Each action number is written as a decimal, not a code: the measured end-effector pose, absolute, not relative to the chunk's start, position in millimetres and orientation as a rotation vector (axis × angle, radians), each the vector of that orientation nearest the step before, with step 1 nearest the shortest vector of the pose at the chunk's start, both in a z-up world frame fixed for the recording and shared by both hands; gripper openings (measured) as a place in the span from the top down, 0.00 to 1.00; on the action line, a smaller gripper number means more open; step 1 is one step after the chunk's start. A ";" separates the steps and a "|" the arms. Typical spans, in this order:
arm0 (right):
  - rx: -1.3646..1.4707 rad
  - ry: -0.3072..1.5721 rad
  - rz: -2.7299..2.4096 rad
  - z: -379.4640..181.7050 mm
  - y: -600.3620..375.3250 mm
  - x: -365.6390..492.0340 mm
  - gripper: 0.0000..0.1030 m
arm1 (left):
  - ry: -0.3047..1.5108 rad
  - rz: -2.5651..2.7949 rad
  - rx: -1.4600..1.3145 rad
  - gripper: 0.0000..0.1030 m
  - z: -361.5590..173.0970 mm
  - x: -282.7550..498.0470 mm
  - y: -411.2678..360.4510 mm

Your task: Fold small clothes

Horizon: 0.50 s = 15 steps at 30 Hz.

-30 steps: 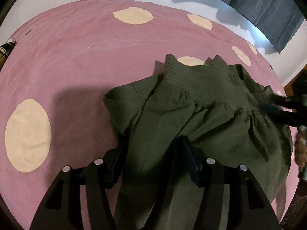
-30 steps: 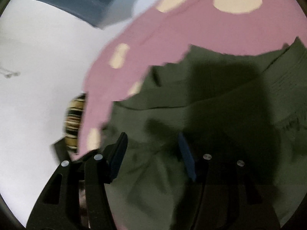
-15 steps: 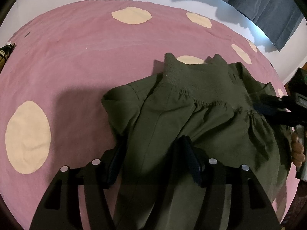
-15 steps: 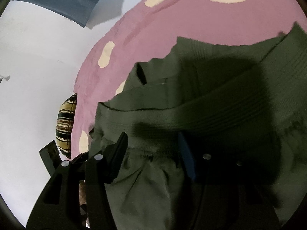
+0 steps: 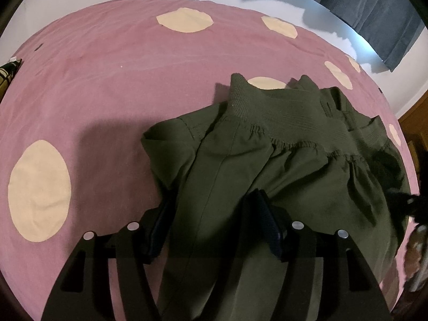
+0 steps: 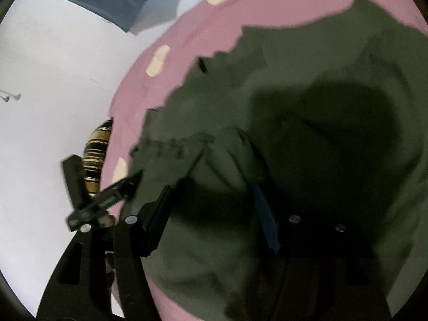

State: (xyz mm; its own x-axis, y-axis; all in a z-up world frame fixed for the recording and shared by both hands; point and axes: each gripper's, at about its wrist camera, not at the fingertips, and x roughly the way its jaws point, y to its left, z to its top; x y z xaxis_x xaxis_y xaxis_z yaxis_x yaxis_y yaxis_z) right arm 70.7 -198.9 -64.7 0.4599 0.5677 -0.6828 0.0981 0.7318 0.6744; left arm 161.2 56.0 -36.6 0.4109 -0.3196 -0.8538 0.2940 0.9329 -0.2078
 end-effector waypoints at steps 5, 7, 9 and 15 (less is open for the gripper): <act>0.670 1.047 0.304 -67.8 -192.1 68.6 0.40 | 1.082 -0.380 -0.016 0.38 -36.6 161.7 53.9; 0.673 1.047 0.309 -67.0 -193.3 69.2 0.40 | 1.088 -0.379 -0.016 0.38 -37.1 162.6 54.3; 0.705 1.037 0.322 -61.7 -198.0 67.5 0.40 | 1.086 -0.381 -0.019 0.38 -35.5 162.6 55.2; 0.716 0.987 0.369 -33.3 -197.4 29.6 0.40 | 1.096 -0.379 -0.029 0.37 -37.2 163.4 56.3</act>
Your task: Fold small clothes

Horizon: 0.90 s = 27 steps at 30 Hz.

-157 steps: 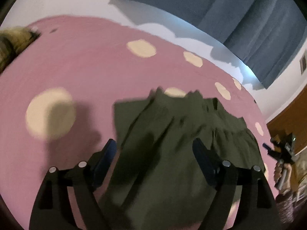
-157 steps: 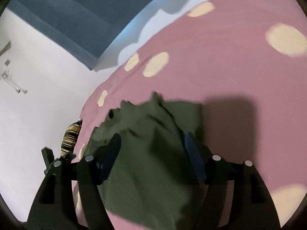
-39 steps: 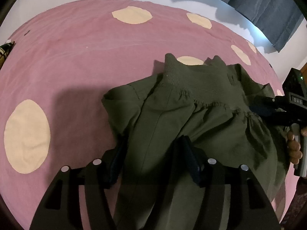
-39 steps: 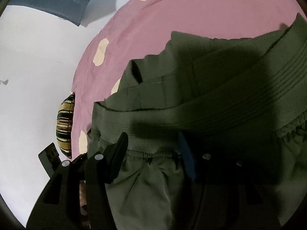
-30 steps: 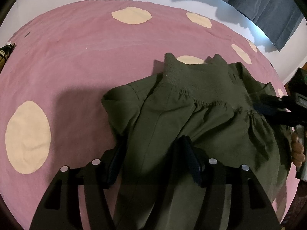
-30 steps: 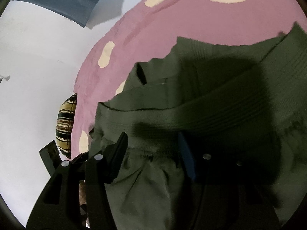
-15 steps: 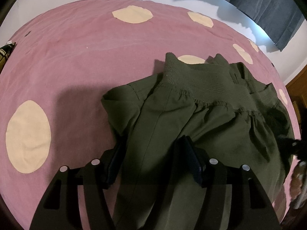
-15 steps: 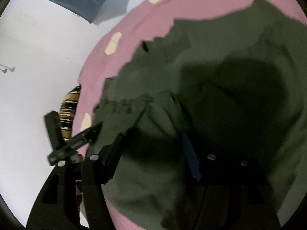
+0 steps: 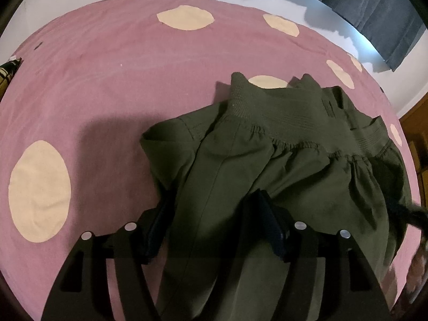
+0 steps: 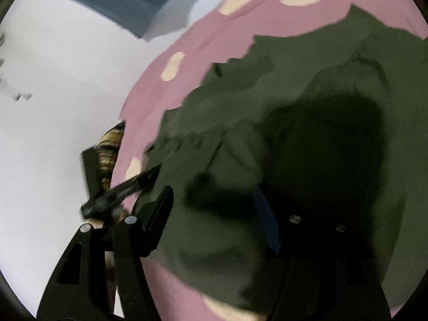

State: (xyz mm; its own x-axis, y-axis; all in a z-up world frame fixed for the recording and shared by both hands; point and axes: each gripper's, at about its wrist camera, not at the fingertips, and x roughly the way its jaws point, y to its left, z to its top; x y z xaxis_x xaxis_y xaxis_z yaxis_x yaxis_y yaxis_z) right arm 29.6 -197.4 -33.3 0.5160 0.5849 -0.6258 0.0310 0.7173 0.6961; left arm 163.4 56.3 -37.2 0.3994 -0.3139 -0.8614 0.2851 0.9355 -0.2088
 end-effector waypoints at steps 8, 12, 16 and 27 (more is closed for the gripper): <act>0.678 1.013 0.408 -37.9 -184.1 -22.9 0.39 | 1.101 -0.382 -0.034 0.37 -37.6 164.2 56.6; 0.645 1.049 0.394 -61.8 -177.3 -23.1 0.39 | 1.103 -0.383 -0.037 0.35 -37.7 164.6 56.2; 0.686 1.003 0.431 -76.2 -183.5 -25.3 0.41 | 1.106 -0.379 -0.025 0.34 -38.2 164.7 53.1; 0.680 0.970 0.461 -75.6 -189.5 -28.7 0.42 | 1.164 -0.446 -0.157 0.32 -33.6 145.5 91.4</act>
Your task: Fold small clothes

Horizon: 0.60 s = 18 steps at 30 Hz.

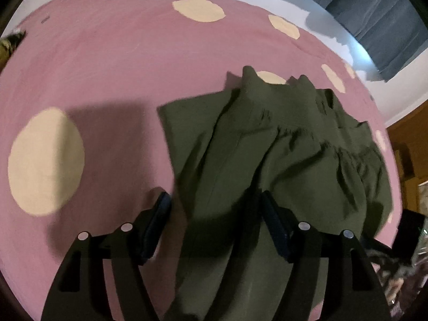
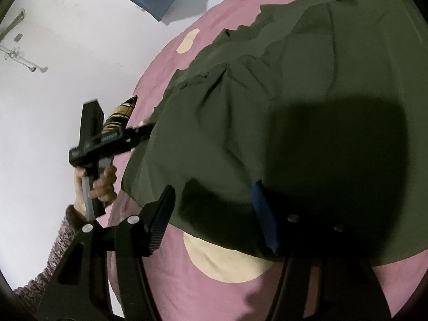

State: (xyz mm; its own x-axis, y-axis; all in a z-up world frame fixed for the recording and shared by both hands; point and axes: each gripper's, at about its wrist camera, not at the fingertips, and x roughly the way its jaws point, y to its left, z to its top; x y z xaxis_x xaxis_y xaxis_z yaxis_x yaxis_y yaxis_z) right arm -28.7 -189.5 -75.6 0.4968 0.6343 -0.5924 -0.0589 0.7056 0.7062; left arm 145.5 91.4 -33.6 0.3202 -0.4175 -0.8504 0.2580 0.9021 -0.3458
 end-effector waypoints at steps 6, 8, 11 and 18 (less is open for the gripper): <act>0.692 0.963 0.473 -75.5 -191.6 -26.7 0.42 | 1.128 -0.535 -0.160 0.27 -38.3 137.4 93.5; 0.694 0.962 0.473 -74.1 -191.4 -24.8 0.42 | 1.118 -0.536 -0.111 0.30 -41.1 133.0 82.8; 0.696 0.960 0.477 -74.8 -192.5 -20.4 0.42 | 1.107 -0.539 -0.074 0.55 -38.8 129.7 75.2; 0.730 0.950 0.452 -62.3 -193.0 -21.3 0.42 | 1.122 -0.523 -0.091 0.76 -36.4 130.8 75.9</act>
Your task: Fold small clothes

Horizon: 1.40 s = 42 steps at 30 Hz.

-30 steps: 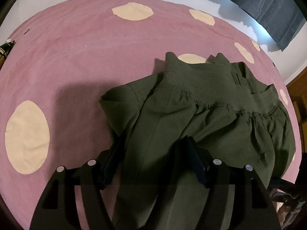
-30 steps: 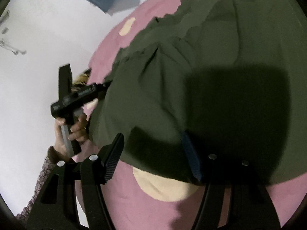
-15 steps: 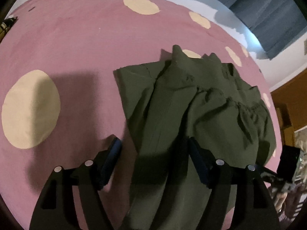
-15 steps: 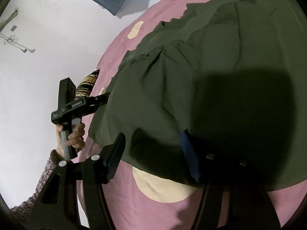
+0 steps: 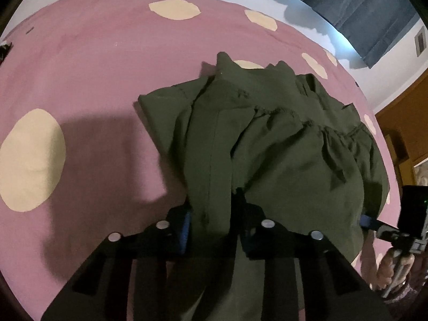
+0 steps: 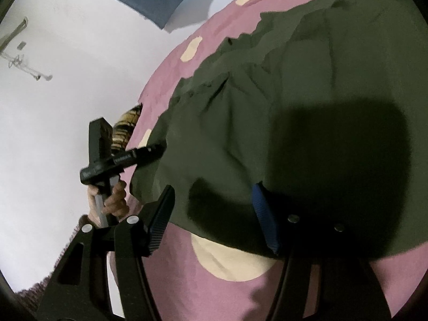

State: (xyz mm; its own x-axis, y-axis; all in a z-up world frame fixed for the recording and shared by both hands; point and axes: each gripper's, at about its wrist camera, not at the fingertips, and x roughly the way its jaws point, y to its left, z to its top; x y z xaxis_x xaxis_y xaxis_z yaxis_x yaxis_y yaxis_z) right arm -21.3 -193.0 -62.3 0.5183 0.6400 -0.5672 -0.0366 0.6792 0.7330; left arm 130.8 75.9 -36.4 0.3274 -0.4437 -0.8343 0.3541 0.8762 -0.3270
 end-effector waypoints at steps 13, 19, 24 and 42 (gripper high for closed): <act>0.610 0.941 0.490 -82.1 -170.7 -16.8 0.44 | 1.137 -0.458 -0.064 0.88 -23.8 127.2 65.9; 0.642 0.928 0.505 -84.5 -177.2 -17.8 0.45 | 1.082 -0.454 -0.080 0.91 19.7 114.8 46.8; 0.636 0.916 0.513 -85.3 -179.5 -19.6 0.44 | 1.015 -0.470 -0.053 0.92 68.7 99.0 11.3; 0.591 0.934 0.579 -92.2 -158.8 -31.4 0.45 | 0.996 -0.450 0.132 0.92 124.7 76.0 -116.3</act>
State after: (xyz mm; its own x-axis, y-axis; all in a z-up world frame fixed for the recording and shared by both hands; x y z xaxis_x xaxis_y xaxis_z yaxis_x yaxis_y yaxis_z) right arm -31.4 -158.8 -92.2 0.4706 0.6820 -0.5598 -0.1980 0.6999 0.6862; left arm 76.0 -116.3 124.7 0.4611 -0.3048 -0.8334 0.4237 0.9008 -0.0950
